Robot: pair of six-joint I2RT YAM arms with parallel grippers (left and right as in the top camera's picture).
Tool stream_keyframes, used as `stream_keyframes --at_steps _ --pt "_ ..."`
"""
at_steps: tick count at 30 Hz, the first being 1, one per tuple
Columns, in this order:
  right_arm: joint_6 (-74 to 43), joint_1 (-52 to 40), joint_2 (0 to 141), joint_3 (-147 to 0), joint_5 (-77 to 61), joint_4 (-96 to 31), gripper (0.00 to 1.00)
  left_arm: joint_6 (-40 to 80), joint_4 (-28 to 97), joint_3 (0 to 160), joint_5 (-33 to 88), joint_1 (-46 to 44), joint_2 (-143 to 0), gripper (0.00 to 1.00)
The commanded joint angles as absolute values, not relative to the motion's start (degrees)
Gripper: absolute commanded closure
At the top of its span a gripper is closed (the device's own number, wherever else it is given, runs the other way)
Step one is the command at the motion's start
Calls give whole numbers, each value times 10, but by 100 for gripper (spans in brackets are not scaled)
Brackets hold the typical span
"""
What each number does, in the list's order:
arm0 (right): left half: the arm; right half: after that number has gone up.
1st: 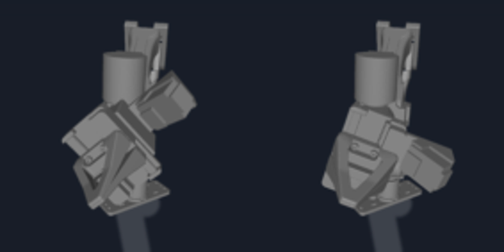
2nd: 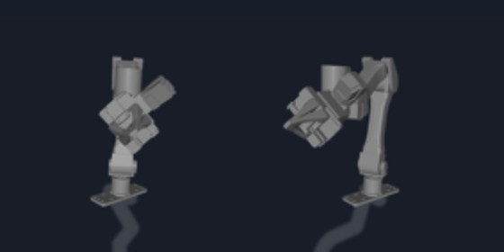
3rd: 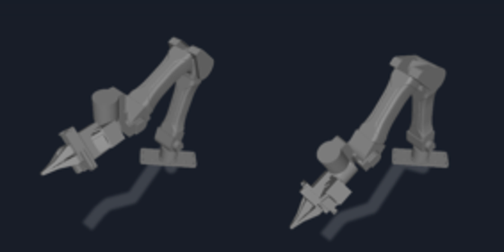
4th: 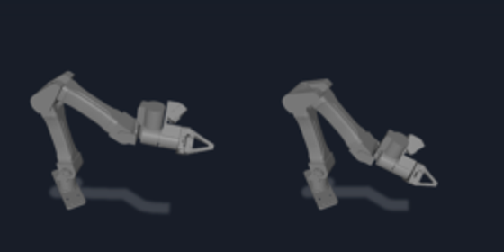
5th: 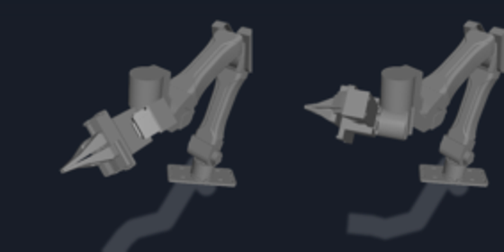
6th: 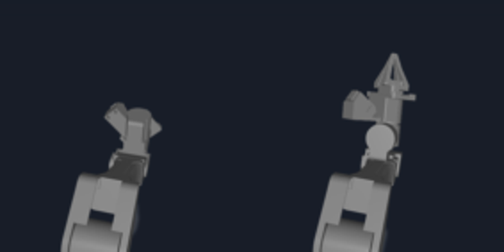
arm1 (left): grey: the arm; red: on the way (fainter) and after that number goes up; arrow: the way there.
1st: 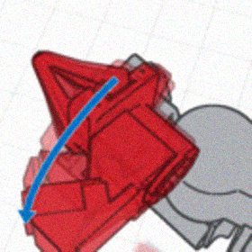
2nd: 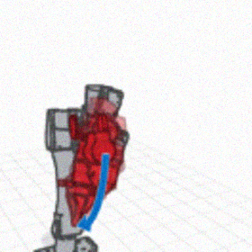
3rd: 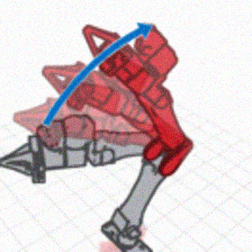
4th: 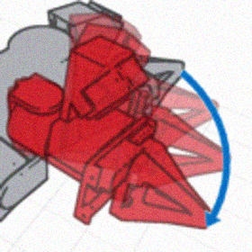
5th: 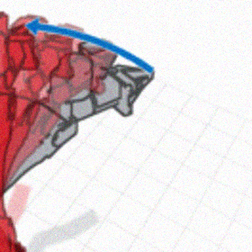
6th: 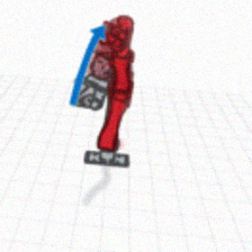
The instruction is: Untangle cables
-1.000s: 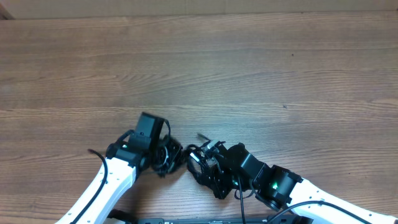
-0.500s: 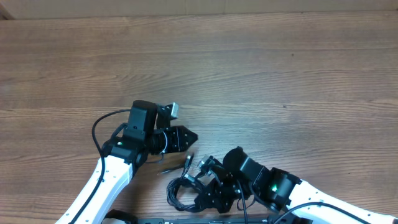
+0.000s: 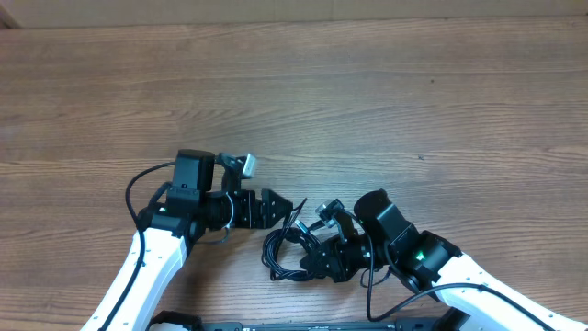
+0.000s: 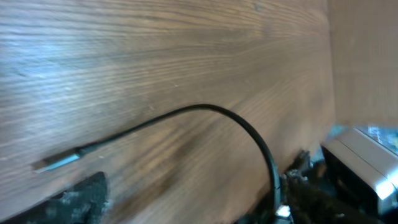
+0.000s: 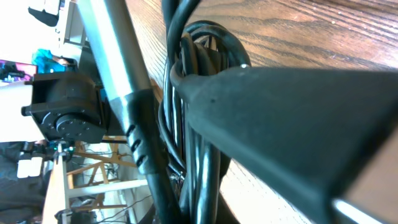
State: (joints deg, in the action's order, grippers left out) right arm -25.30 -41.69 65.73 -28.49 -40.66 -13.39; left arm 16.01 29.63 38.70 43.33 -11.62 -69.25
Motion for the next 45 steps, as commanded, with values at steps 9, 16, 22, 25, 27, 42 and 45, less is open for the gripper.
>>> stream_keyframes --at_steps 9,16,22,25,27,42,45 --pt "-255 -342 646 -286 -409 -167 96 73 377 390 407 -116 -692 10" --pt "-255 -282 646 -286 -385 -197 96 270 371 390 273 -116 -692 10" --pt "-259 -281 646 -286 -429 -188 96 219 364 390 340 -129 -692 14" --pt "-274 -281 646 -286 -462 -151 96 224 364 390 346 -138 -692 9" --pt "-273 -281 646 -286 -466 -129 96 232 363 390 347 -142 -692 12" --pt "-265 -281 646 -286 -507 -103 96 175 312 390 405 -182 -692 20" --pt "-265 -281 646 -286 -507 -103 96 166 310 390 405 -198 -693 21"
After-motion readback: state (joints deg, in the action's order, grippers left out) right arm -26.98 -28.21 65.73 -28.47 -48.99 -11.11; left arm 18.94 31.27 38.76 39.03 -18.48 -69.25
